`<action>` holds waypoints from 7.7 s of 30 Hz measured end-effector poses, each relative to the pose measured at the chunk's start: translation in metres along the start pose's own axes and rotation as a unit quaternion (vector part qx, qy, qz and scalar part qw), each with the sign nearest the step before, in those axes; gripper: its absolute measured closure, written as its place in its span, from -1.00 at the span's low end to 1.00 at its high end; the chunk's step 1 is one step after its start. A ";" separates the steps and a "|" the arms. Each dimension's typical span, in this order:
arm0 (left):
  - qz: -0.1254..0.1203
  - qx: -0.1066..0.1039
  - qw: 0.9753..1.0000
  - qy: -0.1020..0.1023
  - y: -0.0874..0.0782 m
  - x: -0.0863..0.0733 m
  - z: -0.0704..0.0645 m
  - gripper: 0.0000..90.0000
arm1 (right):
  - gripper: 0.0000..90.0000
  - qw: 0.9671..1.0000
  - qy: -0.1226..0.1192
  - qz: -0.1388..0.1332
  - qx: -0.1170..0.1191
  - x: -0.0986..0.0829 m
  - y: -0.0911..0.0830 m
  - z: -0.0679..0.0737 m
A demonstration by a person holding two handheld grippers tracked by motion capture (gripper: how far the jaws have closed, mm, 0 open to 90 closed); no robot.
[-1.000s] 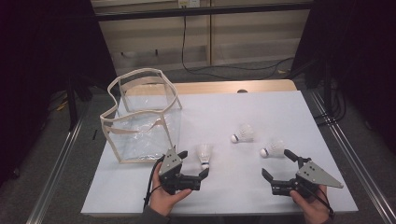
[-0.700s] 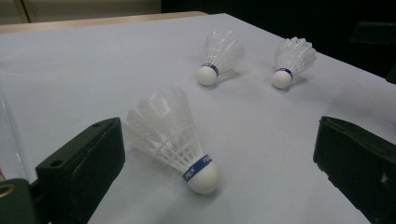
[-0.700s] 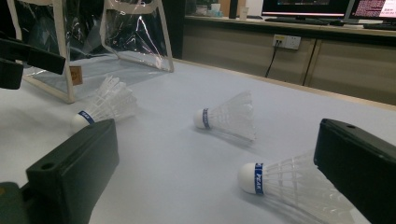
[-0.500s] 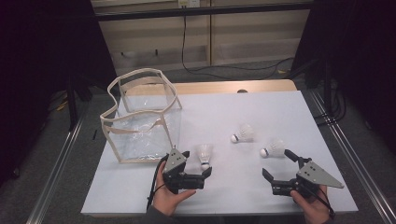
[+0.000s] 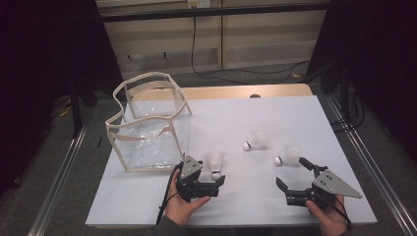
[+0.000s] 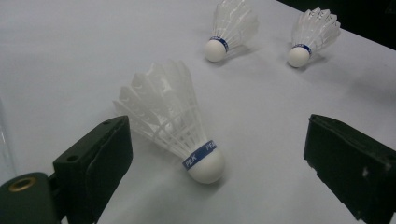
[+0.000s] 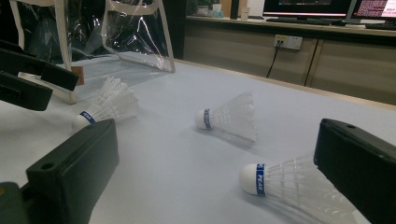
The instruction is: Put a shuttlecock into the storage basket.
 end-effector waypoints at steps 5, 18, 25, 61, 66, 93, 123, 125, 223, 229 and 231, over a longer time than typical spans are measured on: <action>0.018 0.015 0.999 -0.024 0.006 -0.002 0.005 -0.76 | -1.00 1.000 0.001 0.000 0.001 0.000 0.000 0.000; 0.055 0.024 0.998 -0.034 0.018 -0.003 0.008 -0.54 | -1.00 1.000 0.002 0.000 0.000 0.000 -0.001 -0.001; 0.057 0.019 0.997 -0.041 0.023 -0.001 0.006 -0.44 | -1.00 1.000 0.002 0.000 -0.001 0.000 -0.001 -0.001; 0.096 0.047 0.993 -0.042 0.037 0.000 0.007 0.16 | -1.00 1.000 0.002 0.001 0.000 -0.001 -0.002 -0.003; 0.108 0.048 0.992 -0.037 0.037 0.001 0.006 0.31 | -1.00 1.000 0.003 0.002 0.000 -0.001 -0.002 -0.003; 0.136 0.015 0.988 -0.072 0.031 0.008 0.011 0.46 | -1.00 1.000 -0.001 -0.002 -0.003 0.000 -0.003 -0.003; 0.143 -0.035 0.987 -0.065 0.007 0.038 0.008 0.46 | -1.00 1.000 0.003 -0.004 -0.005 0.000 -0.004 -0.004; 0.143 -0.037 0.987 -0.064 0.005 0.042 0.008 0.46 | -1.00 1.000 0.002 -0.004 -0.004 0.000 -0.004 -0.004; 0.169 -0.052 0.984 -0.031 -0.048 0.127 0.011 0.46 | -1.00 1.000 0.006 -0.004 -0.001 -0.001 -0.004 -0.005; 0.168 -0.054 0.984 -0.031 -0.052 0.133 0.012 0.46 | -1.00 1.000 0.007 -0.003 -0.001 -0.001 -0.004 -0.004; 0.166 -0.053 0.984 -0.031 -0.053 0.135 0.012 0.46 | -1.00 1.000 0.006 -0.004 -0.001 -0.001 -0.004 -0.004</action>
Point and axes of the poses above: each handheld gripper's, and its own axes: y roughly forward along the jaws, x roughly out of its top, z roughly to its left, the point moved 5 cm from there along y, roughly forward along the jaws, and after that the axes turned 11 degrees about z, right-handed, at the moved point
